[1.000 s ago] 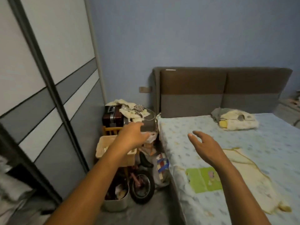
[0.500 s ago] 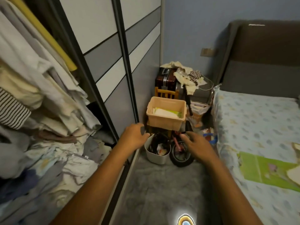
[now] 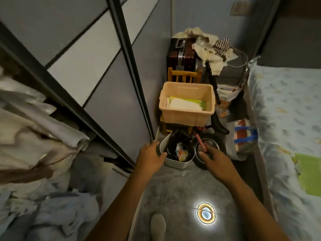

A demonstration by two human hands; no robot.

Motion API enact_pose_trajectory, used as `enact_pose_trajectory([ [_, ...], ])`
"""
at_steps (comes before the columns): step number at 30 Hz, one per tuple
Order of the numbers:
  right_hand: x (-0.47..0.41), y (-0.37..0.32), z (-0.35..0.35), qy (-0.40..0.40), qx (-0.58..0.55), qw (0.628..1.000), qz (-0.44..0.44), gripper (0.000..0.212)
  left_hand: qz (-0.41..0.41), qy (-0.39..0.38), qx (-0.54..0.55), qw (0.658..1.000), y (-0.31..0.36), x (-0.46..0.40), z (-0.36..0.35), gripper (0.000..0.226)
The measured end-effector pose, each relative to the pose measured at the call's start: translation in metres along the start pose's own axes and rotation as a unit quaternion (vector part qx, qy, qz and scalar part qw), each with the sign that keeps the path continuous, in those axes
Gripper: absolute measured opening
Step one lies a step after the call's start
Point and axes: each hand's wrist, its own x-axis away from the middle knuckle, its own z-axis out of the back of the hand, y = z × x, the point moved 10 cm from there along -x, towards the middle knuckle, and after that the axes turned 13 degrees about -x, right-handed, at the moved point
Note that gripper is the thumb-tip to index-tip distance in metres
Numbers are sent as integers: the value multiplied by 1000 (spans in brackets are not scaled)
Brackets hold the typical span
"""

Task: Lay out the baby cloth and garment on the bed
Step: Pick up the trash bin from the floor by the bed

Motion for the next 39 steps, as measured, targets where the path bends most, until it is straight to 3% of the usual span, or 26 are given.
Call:
enact_pose_trajectory([
  [4,-78,44,-47,15,-7,1000,-8,45,-3,-14,-7,1000,-32,-89,-49,59],
  [8,-143,106,-94,10,-38,998,-46,54,-1,-30,-1,1000,-68,-163,-113,60],
  [12,-200,165,-130,7,-86,995,-48,47,-16,-39,-16,999,-95,-224,-179,63],
  [22,-297,331,-191,9,-154,977,-149,77,-13,-94,24,995,-143,-327,-329,85],
  [28,-313,358,-219,1,-243,958,-151,91,6,-144,33,989,-156,-349,-374,106],
  [33,-315,364,-236,1,-321,936,-145,103,17,-203,180,962,-170,-349,-397,100],
  [39,-304,371,-241,42,-312,942,-115,99,-33,-183,233,955,-159,-335,-397,89],
])
